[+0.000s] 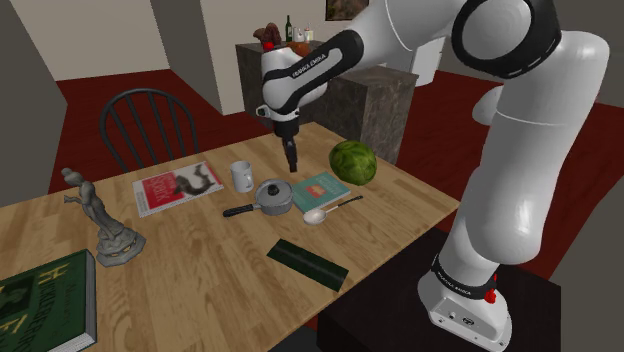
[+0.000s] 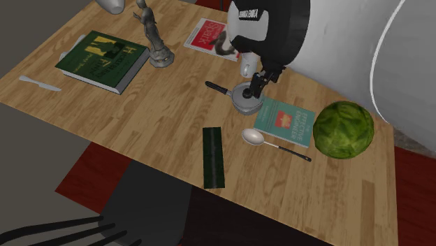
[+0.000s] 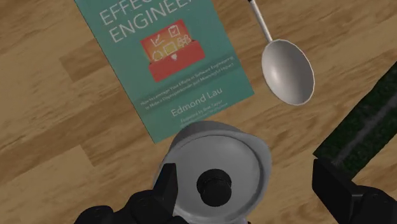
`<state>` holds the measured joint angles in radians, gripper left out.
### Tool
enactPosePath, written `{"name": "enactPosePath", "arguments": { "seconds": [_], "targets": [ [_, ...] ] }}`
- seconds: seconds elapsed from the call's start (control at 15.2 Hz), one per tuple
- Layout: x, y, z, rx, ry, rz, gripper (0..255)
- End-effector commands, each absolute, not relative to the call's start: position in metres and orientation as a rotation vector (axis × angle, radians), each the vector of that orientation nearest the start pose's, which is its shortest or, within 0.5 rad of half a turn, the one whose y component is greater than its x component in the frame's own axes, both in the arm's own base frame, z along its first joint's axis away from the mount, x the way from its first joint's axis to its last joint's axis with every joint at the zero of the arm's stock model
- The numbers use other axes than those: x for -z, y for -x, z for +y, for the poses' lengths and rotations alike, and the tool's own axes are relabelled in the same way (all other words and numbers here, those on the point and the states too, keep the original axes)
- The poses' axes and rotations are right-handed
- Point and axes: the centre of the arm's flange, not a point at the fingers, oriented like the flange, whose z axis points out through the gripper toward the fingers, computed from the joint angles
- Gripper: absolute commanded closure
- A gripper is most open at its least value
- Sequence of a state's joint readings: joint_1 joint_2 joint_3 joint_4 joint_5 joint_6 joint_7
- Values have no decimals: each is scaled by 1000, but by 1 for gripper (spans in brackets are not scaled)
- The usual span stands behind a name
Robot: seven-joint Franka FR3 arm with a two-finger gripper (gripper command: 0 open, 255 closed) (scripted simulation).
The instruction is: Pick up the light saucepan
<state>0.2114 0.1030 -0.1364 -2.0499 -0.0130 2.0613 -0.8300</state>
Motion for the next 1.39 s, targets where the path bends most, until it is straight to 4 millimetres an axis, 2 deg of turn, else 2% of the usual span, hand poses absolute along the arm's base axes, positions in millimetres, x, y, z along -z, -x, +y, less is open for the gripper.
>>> {"name": "enactPosePath", "arguments": {
  "seconds": [0.0,0.4,0.73,0.79,1.25,1.32],
  "targets": [
    [-369,-572,57,-154,2752,-1470,0],
    [-322,-612,109,-176,2571,-1726,0],
    [-283,-636,159,-193,2402,-1924,0],
    [-283,-636,159,-193,2402,-1924,0],
    [-243,-636,159,-193,2402,-1924,0],
    [-243,-636,159,-193,2402,-1924,0]
  ]
}}
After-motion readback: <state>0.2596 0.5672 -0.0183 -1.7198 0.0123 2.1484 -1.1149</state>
